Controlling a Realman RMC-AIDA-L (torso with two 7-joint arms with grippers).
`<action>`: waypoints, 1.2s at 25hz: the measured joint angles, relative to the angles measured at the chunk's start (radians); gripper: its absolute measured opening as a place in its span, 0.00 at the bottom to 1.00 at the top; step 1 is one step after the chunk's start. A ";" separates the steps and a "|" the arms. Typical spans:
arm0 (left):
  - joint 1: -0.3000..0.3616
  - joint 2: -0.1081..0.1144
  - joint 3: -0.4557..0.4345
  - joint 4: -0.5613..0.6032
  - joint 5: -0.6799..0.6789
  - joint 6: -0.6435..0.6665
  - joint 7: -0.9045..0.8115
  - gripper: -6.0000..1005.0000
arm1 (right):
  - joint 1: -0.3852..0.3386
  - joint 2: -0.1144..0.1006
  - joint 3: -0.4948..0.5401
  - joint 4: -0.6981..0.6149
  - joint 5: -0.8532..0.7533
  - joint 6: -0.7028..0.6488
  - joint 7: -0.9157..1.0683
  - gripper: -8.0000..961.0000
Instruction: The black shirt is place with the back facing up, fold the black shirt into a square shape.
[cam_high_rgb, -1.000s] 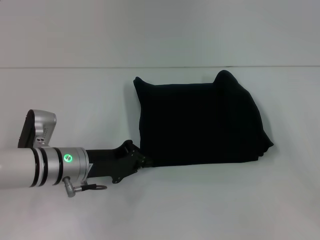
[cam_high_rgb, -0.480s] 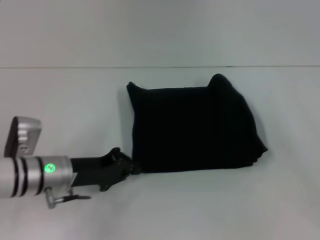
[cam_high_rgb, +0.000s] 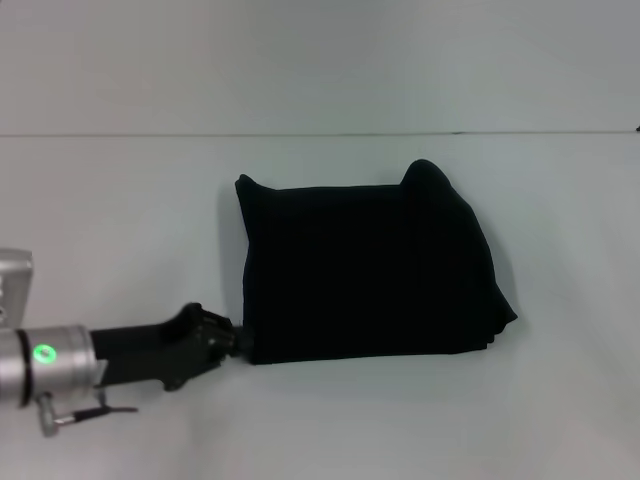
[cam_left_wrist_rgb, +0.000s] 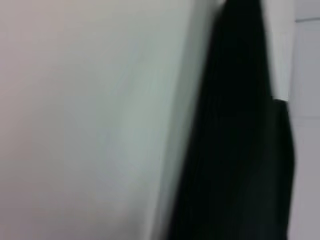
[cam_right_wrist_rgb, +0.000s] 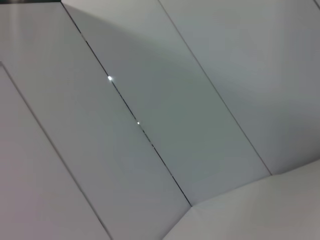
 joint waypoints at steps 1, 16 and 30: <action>0.002 0.007 -0.003 0.015 0.000 0.020 0.003 0.01 | 0.001 -0.001 -0.004 0.000 -0.001 0.000 0.000 0.90; -0.108 0.071 -0.029 0.124 -0.028 0.205 0.842 0.53 | 0.013 0.006 -0.256 -0.111 -0.285 -0.012 -0.180 0.90; -0.144 -0.035 0.120 0.181 -0.028 0.038 1.051 0.86 | 0.060 0.057 -0.281 -0.004 -0.265 0.108 -0.271 0.90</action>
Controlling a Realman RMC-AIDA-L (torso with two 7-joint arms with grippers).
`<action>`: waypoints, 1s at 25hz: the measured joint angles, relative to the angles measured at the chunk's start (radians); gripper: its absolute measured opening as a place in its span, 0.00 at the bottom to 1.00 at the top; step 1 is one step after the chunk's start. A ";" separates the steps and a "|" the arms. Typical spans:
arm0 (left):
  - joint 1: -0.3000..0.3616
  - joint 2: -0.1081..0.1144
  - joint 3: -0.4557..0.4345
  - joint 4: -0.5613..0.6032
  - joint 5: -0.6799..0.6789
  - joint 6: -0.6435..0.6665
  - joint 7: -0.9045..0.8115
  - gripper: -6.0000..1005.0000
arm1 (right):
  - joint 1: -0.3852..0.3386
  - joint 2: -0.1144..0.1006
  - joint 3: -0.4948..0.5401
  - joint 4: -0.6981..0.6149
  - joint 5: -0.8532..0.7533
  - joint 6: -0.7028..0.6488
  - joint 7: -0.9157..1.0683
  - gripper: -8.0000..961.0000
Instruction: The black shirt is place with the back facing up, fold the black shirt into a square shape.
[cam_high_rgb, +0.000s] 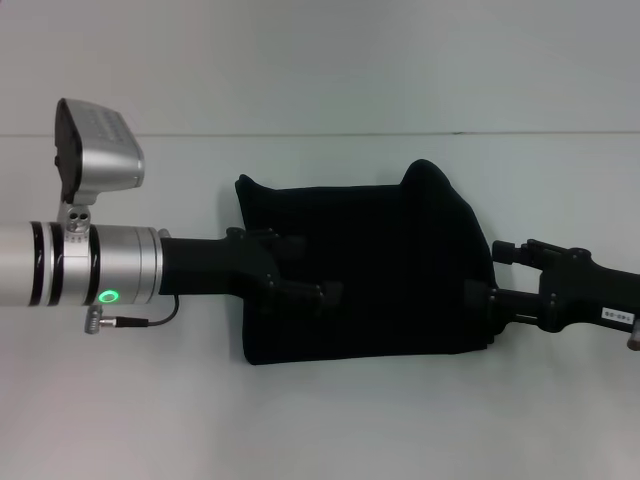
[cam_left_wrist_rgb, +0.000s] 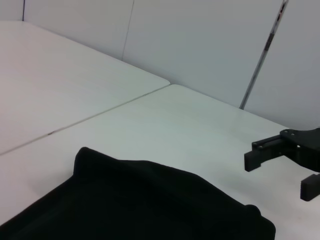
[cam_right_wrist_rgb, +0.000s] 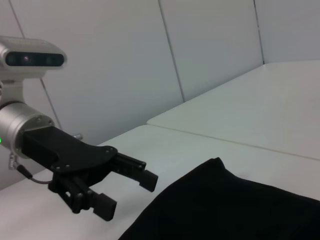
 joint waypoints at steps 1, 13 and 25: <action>0.000 0.000 0.000 0.000 0.000 -0.001 -0.002 0.88 | 0.004 0.001 -0.001 0.004 0.000 0.003 -0.006 0.90; -0.002 -0.001 -0.005 0.001 -0.005 -0.017 -0.006 0.94 | 0.019 0.001 -0.030 0.032 -0.006 0.011 -0.086 0.90; 0.024 -0.012 0.006 0.003 -0.001 -0.006 0.093 0.94 | 0.017 0.001 -0.024 0.040 0.000 0.022 -0.103 0.90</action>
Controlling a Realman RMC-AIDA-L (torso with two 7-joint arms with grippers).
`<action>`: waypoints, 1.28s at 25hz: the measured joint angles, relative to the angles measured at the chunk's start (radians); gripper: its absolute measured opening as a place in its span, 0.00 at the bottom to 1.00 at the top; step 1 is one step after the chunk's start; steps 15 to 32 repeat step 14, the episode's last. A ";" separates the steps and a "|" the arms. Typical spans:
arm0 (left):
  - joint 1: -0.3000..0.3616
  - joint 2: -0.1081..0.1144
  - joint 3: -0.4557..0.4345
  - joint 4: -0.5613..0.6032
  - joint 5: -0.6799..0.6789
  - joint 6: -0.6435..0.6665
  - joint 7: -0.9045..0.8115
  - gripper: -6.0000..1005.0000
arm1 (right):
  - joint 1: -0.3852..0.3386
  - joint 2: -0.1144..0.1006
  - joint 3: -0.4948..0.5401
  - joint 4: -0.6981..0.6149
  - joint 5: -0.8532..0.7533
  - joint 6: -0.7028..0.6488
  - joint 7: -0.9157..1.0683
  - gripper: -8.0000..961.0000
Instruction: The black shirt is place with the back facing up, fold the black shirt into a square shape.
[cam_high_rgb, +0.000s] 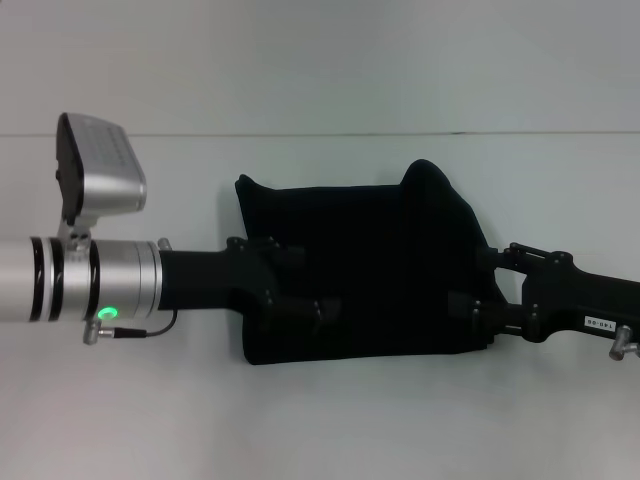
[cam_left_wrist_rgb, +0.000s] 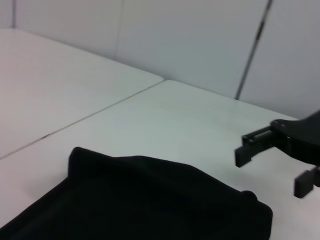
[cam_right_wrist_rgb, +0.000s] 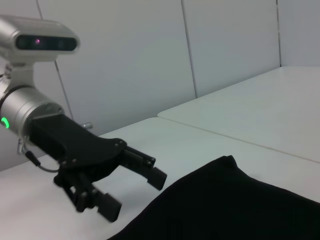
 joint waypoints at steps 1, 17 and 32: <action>0.005 -0.004 0.000 0.002 -0.001 0.004 0.020 0.94 | 0.001 0.000 0.000 0.002 0.000 0.002 0.000 0.90; 0.011 -0.014 -0.008 0.014 -0.005 0.007 0.038 0.94 | 0.001 0.001 0.000 0.005 0.000 0.006 0.001 0.90; 0.011 -0.014 -0.008 0.014 -0.005 0.007 0.038 0.94 | 0.001 0.001 0.000 0.005 0.000 0.006 0.001 0.90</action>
